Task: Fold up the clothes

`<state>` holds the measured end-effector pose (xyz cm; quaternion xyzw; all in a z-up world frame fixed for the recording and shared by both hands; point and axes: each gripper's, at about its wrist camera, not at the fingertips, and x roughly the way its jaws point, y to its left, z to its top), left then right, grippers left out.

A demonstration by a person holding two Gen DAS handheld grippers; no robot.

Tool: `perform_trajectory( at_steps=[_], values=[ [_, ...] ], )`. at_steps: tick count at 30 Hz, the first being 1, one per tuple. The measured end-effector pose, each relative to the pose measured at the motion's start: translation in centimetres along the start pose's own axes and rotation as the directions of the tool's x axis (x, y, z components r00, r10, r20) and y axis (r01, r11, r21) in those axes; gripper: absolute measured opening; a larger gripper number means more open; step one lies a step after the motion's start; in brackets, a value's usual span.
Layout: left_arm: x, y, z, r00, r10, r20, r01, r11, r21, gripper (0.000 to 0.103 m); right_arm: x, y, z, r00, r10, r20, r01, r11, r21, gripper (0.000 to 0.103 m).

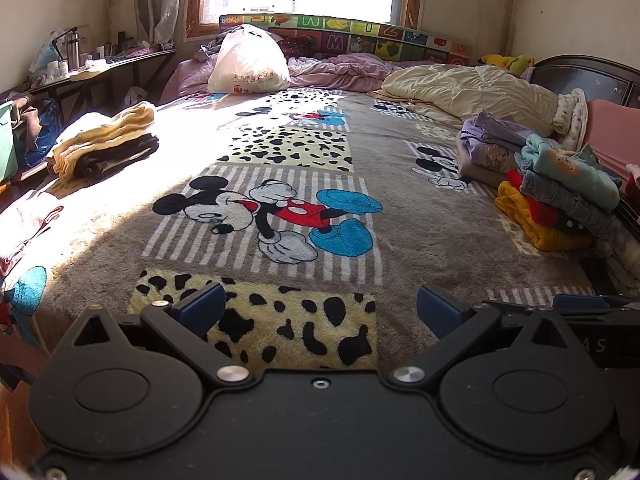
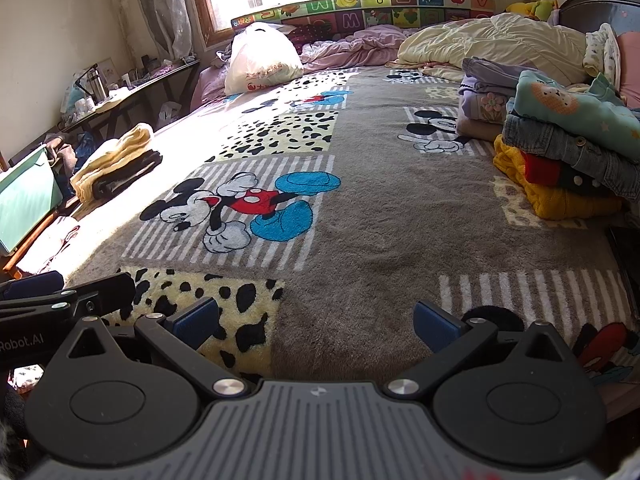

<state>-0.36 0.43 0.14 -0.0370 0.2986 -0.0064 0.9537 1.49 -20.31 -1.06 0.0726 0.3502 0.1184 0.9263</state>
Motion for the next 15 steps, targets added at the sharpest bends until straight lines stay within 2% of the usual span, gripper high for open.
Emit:
perform_trajectory(
  at_steps=[15],
  values=[
    [0.49,0.01,-0.16,1.0,-0.009,-0.012,0.009,1.0,0.0,0.103,0.14,-0.06,-0.08,1.0,-0.009,-0.002,0.009,1.0,0.004,0.103]
  ],
)
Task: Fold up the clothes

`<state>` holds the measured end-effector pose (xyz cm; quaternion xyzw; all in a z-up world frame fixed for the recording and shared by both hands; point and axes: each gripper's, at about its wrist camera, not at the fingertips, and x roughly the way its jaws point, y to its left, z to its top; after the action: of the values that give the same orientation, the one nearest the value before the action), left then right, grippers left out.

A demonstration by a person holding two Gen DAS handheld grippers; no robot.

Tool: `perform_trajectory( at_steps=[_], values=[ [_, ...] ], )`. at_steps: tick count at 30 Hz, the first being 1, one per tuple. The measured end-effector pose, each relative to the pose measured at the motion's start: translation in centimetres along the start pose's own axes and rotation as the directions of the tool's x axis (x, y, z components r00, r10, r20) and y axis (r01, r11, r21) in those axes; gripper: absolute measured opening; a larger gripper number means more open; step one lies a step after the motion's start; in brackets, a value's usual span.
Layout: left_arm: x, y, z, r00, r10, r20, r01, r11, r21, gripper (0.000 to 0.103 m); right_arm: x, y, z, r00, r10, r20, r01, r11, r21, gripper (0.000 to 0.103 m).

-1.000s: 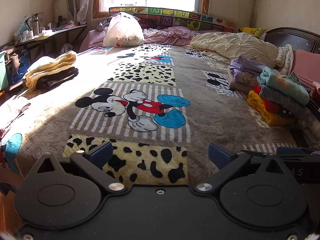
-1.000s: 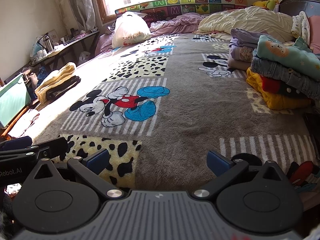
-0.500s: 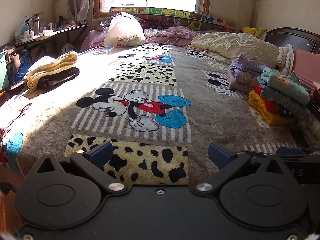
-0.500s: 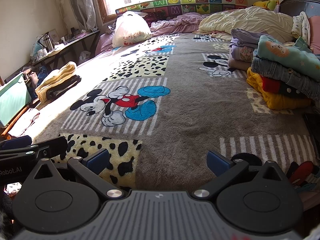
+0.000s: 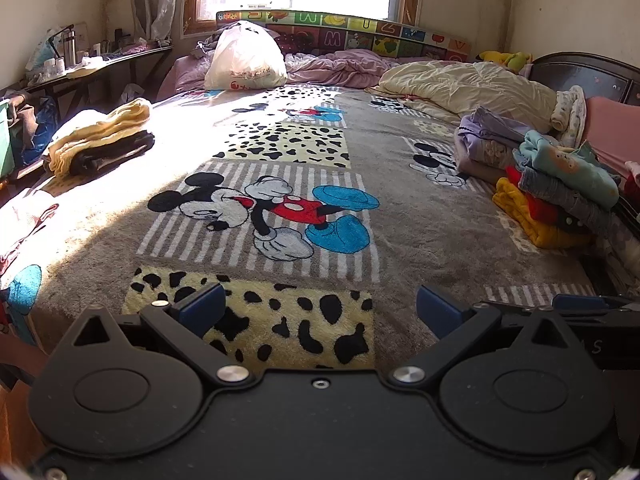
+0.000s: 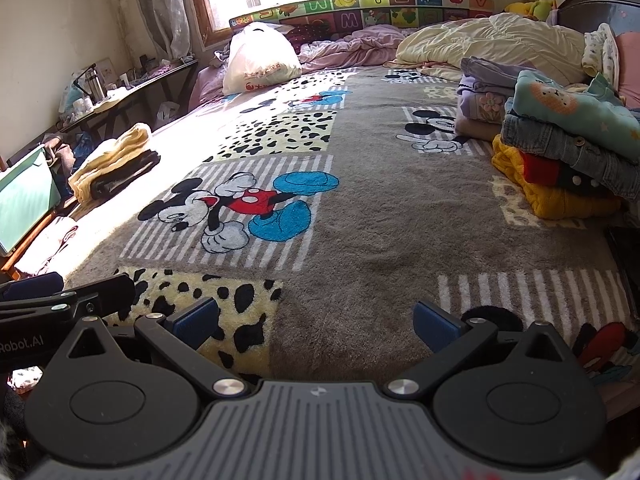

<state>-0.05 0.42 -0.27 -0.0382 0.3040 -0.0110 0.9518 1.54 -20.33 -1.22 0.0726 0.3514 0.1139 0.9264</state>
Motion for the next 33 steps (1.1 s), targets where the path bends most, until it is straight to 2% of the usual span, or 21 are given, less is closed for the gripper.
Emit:
perform_trajectory(
  at_steps=[12,20,24,29,33],
  values=[
    [1.7,-0.4,0.0,0.999,-0.018,-0.032,0.018,1.0,0.0,0.103,1.2,-0.9,-0.2,0.999,-0.021,-0.031,0.022,0.999,0.028,0.103],
    [2.9,1.0,0.1,0.999,-0.012,-0.049,0.01,0.999,-0.048,0.103,3.0,-0.6,-0.2,0.999,-0.005,-0.051,0.006,1.0,0.017,0.103],
    [3.6,2.8,0.4,0.998,0.014,-0.053,-0.02,0.994,-0.109,0.103,3.8,-0.4,0.0,0.998,0.04,-0.041,-0.039,0.999,0.013,0.103],
    [4.4,6.0,0.4,0.998,0.032,-0.055,-0.041,0.985,-0.169,0.103,6.0,0.9,0.5,0.992,0.093,-0.085,-0.094,0.996,-0.012,0.103],
    [4.8,10.4,0.4,0.995,0.093,-0.044,-0.101,0.967,-0.235,0.103,7.3,2.6,1.1,0.984,0.163,-0.07,-0.168,0.984,-0.067,0.103]
  ],
)
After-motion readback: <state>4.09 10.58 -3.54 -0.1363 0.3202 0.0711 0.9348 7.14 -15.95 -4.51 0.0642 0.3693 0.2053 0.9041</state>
